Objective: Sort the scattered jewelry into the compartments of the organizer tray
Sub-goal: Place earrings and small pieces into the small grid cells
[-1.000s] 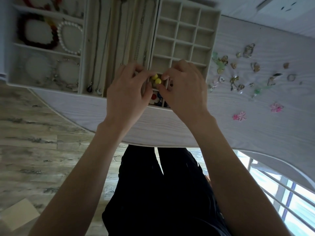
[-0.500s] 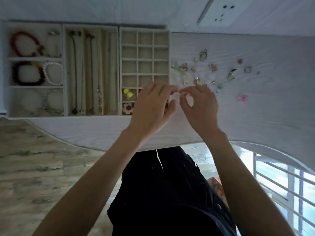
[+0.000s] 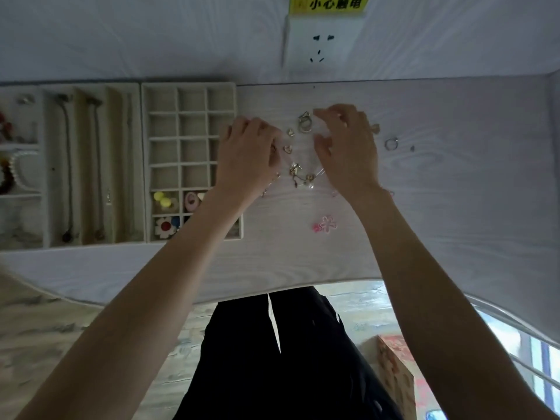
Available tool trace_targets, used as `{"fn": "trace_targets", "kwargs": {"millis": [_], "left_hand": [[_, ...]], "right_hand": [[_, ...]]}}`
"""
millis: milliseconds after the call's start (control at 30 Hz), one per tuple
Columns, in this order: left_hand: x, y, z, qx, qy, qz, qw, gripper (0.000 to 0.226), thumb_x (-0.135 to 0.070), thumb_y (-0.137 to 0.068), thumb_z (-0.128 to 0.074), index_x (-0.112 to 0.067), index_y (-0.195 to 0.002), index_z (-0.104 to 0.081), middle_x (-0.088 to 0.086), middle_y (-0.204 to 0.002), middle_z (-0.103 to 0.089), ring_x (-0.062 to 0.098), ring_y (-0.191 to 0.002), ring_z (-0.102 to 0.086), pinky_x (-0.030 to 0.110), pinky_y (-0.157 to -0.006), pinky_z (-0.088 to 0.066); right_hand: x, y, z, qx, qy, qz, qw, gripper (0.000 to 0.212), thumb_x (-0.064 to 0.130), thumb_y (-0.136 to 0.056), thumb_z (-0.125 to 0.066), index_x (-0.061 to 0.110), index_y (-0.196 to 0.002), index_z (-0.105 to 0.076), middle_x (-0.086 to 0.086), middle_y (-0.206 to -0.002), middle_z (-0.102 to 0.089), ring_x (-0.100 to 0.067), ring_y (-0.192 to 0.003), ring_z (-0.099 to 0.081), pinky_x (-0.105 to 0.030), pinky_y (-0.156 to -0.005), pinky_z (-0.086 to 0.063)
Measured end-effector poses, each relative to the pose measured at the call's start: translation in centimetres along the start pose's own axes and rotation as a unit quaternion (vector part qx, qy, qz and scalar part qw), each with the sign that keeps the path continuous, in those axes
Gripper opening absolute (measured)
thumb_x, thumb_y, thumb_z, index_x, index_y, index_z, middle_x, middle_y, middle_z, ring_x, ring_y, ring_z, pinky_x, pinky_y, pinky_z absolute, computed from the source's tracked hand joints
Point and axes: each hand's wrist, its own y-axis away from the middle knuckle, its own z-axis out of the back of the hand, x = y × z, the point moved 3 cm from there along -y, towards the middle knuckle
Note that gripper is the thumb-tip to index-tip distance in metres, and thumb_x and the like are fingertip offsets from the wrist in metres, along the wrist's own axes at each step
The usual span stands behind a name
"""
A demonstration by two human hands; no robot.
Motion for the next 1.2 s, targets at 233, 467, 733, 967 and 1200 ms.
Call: {"fn": "trace_targets", "kwargs": {"millis": [233,467,733,967,1200], "left_hand": [[0.2,-0.1,-0.1,0.008,0.004,0.008,1.0,0.026,-0.023,-0.083,-0.065,-0.018,-0.108,-0.068,0.004,-0.108,-0.065,0.029,-0.107,-0.053,0.037,-0.093,-0.034],[1.3,0.7,0.3,0.003,0.004,0.003,1.0,0.024,-0.031,-0.079,-0.068,-0.019,-0.1,-0.07,0.002,-0.103,-0.066,0.03,-0.103,-0.054,0.041,-0.09,-0.036],[2.2,1.1,0.4,-0.029,0.074,-0.017,0.997,0.025,-0.027,-0.082,-0.065,-0.017,-0.104,-0.068,0.003,-0.106,-0.065,0.027,-0.102,-0.056,0.034,-0.091,-0.038],[5.0,5.8,2.9,-0.109,0.067,0.112,0.985,0.028,-0.021,-0.087,-0.06,-0.011,-0.113,-0.064,0.009,-0.11,-0.063,0.028,-0.102,-0.053,0.034,-0.089,-0.041],[9.1,8.7,4.1,-0.081,0.054,0.152,0.984,0.031,-0.032,-0.089,-0.055,-0.015,-0.113,-0.066,0.004,-0.114,-0.063,0.031,-0.108,-0.054,0.035,-0.091,-0.037]], "right_hand": [[0.1,-2.0,-1.6,0.054,0.008,0.033,0.998,0.038,0.014,-0.084,-0.062,0.013,-0.122,-0.059,-0.012,-0.12,-0.054,-0.031,-0.11,-0.048,-0.038,-0.091,-0.042],[0.3,-0.4,-1.4,0.024,0.024,0.035,0.999,0.033,0.012,-0.077,-0.069,0.017,-0.109,-0.063,-0.008,-0.117,-0.056,-0.028,-0.105,-0.053,-0.035,-0.086,-0.04],[0.6,-0.8,-1.7,-0.038,0.042,0.057,0.997,0.017,0.017,-0.076,-0.07,0.012,-0.09,-0.061,-0.002,-0.082,-0.065,-0.026,-0.08,-0.056,-0.031,-0.071,-0.034],[1.2,0.3,-0.1,-0.013,-0.1,0.009,0.995,0.018,0.016,-0.086,-0.062,0.012,-0.103,-0.067,-0.001,-0.082,-0.067,-0.019,-0.078,-0.06,-0.031,-0.08,-0.046],[7.2,2.6,0.3,0.077,-0.349,-0.075,0.931,0.019,0.006,-0.087,-0.064,0.018,-0.103,-0.066,0.011,-0.085,-0.066,-0.003,-0.078,-0.064,-0.016,-0.071,-0.051]]}}
